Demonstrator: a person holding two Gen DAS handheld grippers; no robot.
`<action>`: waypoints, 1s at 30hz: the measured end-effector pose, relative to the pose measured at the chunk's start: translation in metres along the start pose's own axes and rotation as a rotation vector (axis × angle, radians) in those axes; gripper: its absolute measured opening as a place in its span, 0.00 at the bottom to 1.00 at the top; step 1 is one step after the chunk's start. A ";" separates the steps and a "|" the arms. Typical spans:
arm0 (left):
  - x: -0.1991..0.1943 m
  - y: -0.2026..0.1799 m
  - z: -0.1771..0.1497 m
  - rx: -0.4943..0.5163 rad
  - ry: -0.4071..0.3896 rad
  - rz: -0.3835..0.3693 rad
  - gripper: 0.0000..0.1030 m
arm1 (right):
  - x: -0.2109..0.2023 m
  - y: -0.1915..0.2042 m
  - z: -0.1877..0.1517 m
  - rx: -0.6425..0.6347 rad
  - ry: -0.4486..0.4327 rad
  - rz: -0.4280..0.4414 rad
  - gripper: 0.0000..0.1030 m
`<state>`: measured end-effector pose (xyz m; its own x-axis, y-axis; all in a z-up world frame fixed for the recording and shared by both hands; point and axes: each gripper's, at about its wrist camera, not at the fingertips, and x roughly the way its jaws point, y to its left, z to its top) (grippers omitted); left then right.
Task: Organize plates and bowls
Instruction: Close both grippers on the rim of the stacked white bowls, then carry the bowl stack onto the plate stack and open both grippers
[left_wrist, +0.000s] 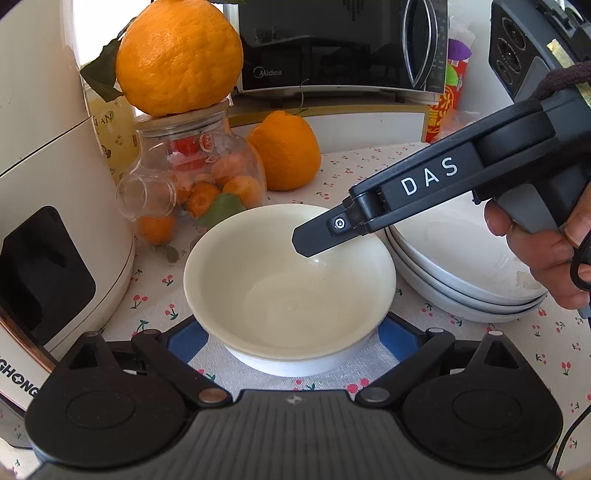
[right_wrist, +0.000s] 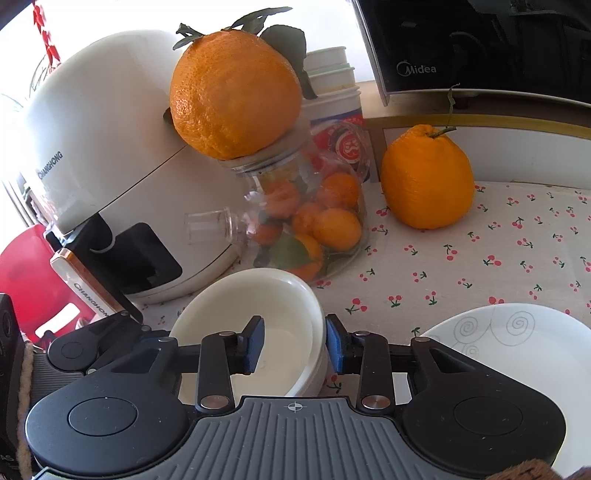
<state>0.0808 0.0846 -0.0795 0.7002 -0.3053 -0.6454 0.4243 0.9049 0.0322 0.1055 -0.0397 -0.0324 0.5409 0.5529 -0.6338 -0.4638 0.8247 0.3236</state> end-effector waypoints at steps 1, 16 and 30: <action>0.000 0.000 0.000 0.001 0.000 0.000 0.95 | 0.000 0.000 0.000 -0.002 0.001 -0.003 0.31; -0.004 -0.002 0.004 0.018 0.017 0.017 0.94 | 0.001 0.004 -0.002 -0.014 0.008 -0.025 0.26; -0.019 -0.003 0.010 0.028 -0.017 0.022 0.94 | -0.014 0.011 0.002 -0.027 -0.025 -0.024 0.26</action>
<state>0.0723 0.0840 -0.0597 0.7192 -0.2911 -0.6309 0.4245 0.9029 0.0673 0.0939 -0.0380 -0.0183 0.5697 0.5357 -0.6233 -0.4688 0.8347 0.2889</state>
